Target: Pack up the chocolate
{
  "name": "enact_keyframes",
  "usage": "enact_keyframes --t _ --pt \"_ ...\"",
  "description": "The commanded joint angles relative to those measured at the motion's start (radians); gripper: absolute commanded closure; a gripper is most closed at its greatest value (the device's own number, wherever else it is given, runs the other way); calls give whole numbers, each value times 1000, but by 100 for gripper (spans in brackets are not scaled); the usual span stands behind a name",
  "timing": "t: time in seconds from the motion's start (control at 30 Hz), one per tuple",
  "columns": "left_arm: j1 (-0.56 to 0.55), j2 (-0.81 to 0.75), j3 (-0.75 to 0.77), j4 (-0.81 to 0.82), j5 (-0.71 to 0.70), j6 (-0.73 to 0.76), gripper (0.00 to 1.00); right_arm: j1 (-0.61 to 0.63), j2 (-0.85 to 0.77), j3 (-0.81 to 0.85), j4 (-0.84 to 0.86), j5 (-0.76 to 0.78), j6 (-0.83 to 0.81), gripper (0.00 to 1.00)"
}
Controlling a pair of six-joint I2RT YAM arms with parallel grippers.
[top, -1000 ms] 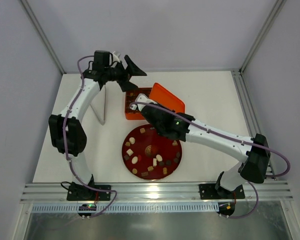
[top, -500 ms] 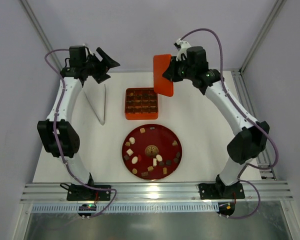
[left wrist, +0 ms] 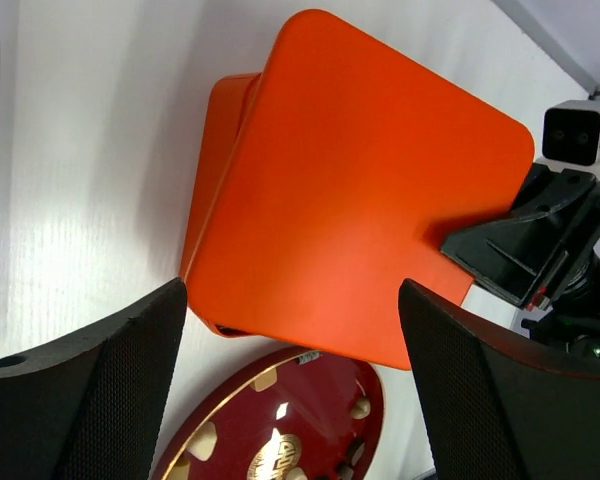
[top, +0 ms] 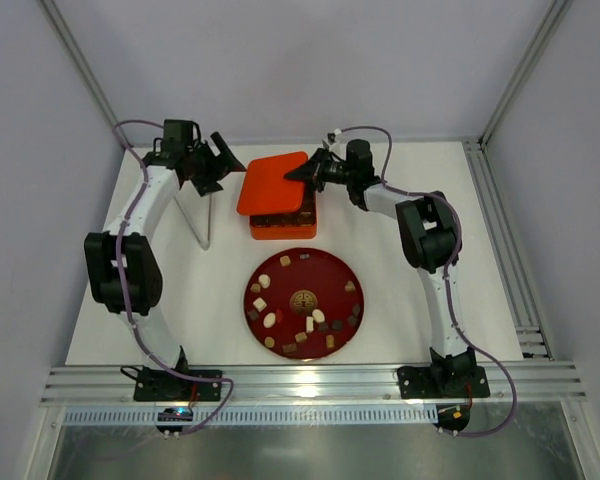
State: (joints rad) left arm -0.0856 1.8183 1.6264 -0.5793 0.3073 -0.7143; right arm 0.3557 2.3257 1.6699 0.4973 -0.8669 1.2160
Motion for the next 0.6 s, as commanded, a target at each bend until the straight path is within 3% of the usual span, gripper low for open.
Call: enact_keyframes --t 0.0,0.27,0.57 --pt "-14 13 -20 29 -31 49 16 -8 12 16 386 -95 258 96" --pt "-46 47 -26 35 -57 75 16 -30 35 -27 440 -122 284 96" --pt "-78 87 -33 41 -86 85 16 -52 41 -9 279 -188 152 96"
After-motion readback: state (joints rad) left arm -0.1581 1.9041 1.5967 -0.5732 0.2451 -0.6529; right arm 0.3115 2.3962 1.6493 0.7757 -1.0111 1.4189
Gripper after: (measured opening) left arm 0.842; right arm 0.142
